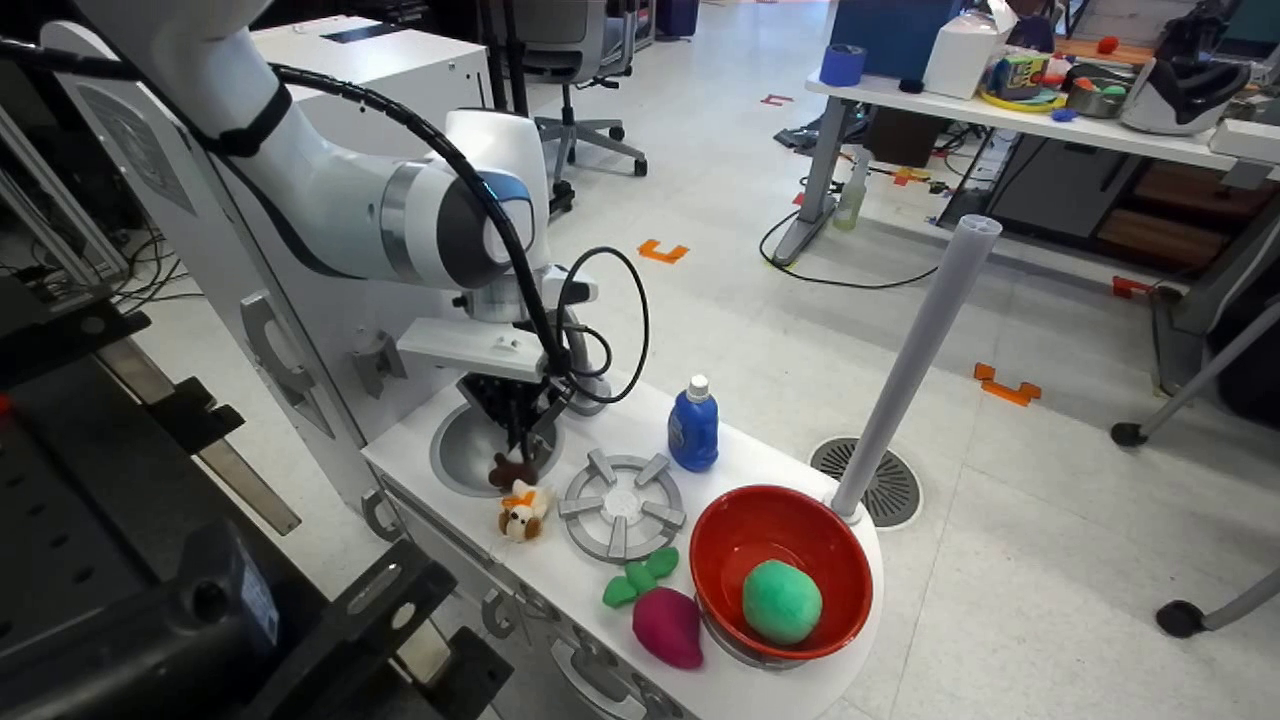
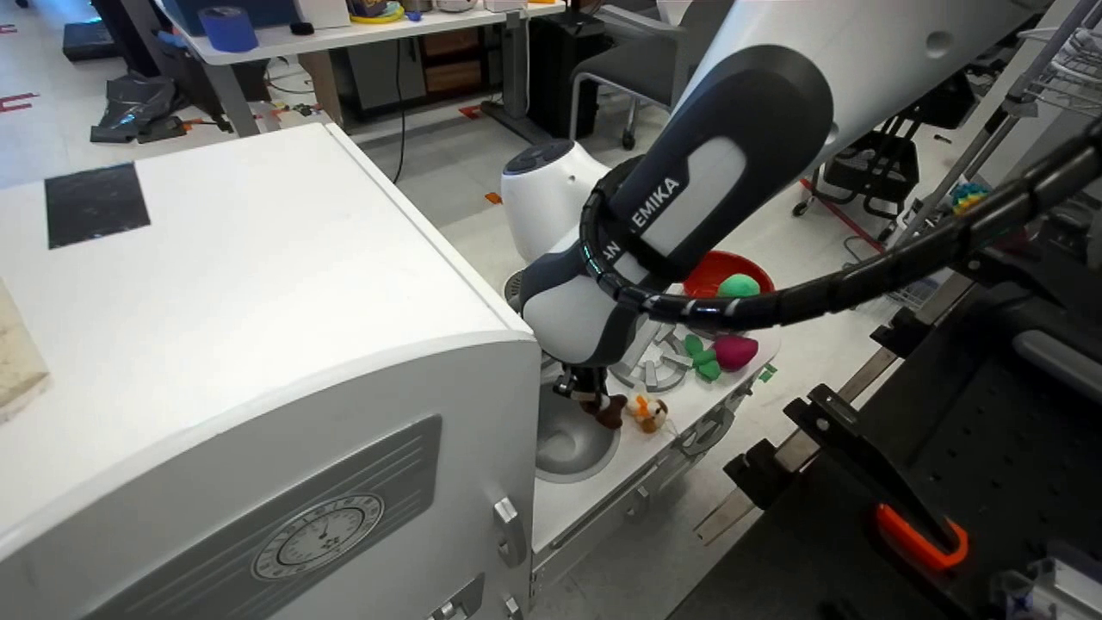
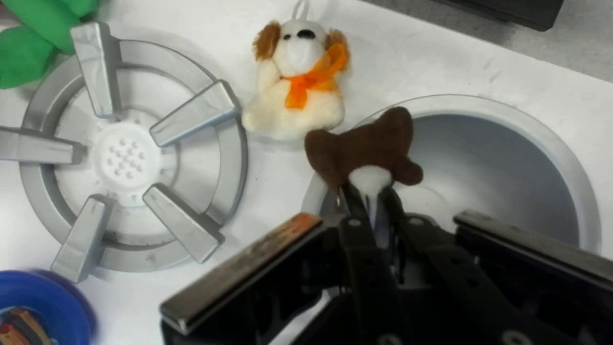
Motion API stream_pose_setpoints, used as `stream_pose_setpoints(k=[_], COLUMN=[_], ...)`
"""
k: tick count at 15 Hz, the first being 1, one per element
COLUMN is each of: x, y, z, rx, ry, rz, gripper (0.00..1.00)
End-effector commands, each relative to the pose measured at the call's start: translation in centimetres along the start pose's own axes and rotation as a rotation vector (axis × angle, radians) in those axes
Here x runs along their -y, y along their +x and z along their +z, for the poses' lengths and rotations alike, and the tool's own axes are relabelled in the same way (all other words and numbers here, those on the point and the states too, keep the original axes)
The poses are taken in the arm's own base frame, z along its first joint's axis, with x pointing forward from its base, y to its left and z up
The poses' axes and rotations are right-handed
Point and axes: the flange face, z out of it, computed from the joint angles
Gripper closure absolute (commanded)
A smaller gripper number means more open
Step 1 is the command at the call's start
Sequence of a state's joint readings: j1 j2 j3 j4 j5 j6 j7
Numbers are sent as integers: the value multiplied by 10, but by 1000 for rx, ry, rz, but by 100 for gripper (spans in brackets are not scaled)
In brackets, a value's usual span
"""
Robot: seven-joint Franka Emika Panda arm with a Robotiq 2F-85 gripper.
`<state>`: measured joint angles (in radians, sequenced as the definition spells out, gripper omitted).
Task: Remove the brown toy from the toy stove and put it in the toy sink
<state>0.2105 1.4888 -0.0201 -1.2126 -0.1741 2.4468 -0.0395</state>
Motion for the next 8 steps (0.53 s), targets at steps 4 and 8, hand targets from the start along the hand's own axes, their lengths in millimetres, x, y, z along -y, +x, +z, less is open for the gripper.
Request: stream_pose_setpoints(k=[4,8], x=[-9,-1], y=[-2,-3], z=[0,2], rx=[-3,14], ry=[-91,-83], rz=[29,35], gripper=[56,27])
